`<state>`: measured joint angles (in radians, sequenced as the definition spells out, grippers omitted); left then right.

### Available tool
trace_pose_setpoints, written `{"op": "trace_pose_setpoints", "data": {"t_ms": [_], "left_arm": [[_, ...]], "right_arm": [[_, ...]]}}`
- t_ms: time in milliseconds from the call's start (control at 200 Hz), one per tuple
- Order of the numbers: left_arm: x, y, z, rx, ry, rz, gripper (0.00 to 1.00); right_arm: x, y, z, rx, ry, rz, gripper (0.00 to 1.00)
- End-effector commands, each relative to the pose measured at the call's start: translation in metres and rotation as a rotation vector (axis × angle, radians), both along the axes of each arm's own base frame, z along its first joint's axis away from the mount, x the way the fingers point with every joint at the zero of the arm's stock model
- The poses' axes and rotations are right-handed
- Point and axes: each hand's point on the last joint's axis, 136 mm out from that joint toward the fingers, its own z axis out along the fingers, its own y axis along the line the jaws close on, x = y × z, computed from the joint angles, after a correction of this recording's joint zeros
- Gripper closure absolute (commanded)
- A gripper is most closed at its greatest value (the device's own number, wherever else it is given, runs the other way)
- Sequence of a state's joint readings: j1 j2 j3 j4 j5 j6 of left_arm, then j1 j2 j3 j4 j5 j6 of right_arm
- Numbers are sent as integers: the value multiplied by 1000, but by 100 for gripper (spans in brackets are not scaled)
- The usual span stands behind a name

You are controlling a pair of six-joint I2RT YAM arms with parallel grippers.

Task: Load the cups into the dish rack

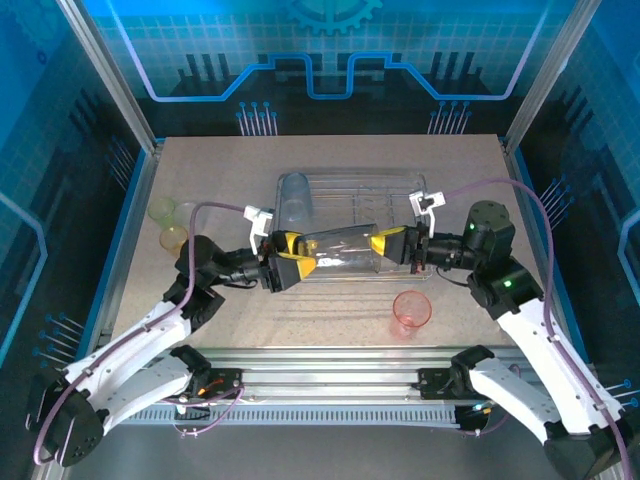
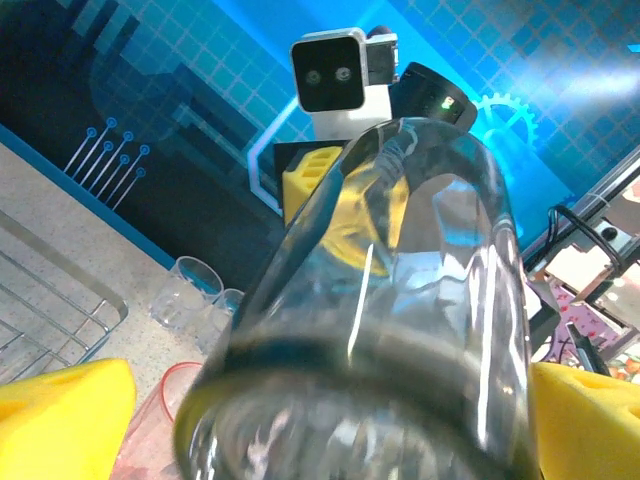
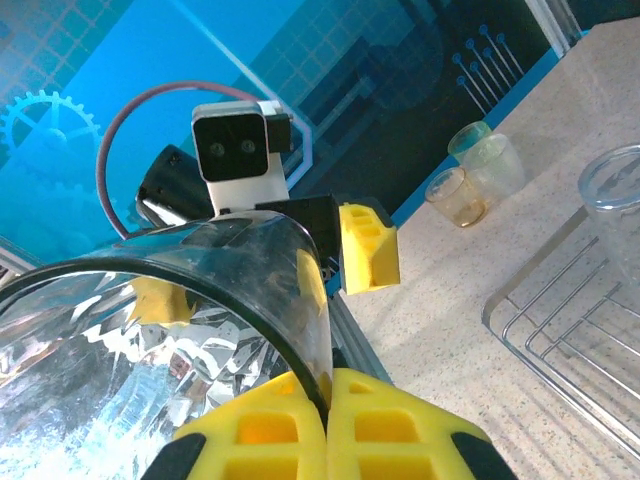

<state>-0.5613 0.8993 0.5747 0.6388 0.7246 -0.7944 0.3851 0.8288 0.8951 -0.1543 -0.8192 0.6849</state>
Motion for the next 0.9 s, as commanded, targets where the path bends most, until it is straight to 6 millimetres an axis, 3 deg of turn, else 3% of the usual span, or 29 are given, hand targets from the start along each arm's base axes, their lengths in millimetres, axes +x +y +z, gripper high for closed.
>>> {"op": "trace_pose_setpoints", "data": {"t_ms": [0, 275, 485, 590, 665, 750, 785, 896], "left_arm": [[-9, -3, 21, -35, -33, -62, 1], [-14, -9, 20, -31, -15, -110, 20], [-13, -12, 18, -16, -9, -109, 49], [-6, -12, 16, 3, 4, -65, 69], [2, -9, 9, 37, 26, -3, 75], [13, -3, 0, 104, 59, 92, 78], [18, 1, -6, 150, 80, 140, 80], [34, 20, -23, 315, 136, 305, 82]], "right_arm": [[-5, 8, 3, 18, -23, 56, 100], [1, 10, 1, 16, -24, 41, 100], [5, 10, -14, -2, 5, 21, 100], [8, 8, -19, -19, -2, 2, 74], [8, 5, -21, -49, -16, -17, 58], [13, -3, -36, -124, -5, -78, 51], [17, -10, -31, -158, -25, -126, 51], [30, -37, -67, -354, 32, -290, 50]]}}
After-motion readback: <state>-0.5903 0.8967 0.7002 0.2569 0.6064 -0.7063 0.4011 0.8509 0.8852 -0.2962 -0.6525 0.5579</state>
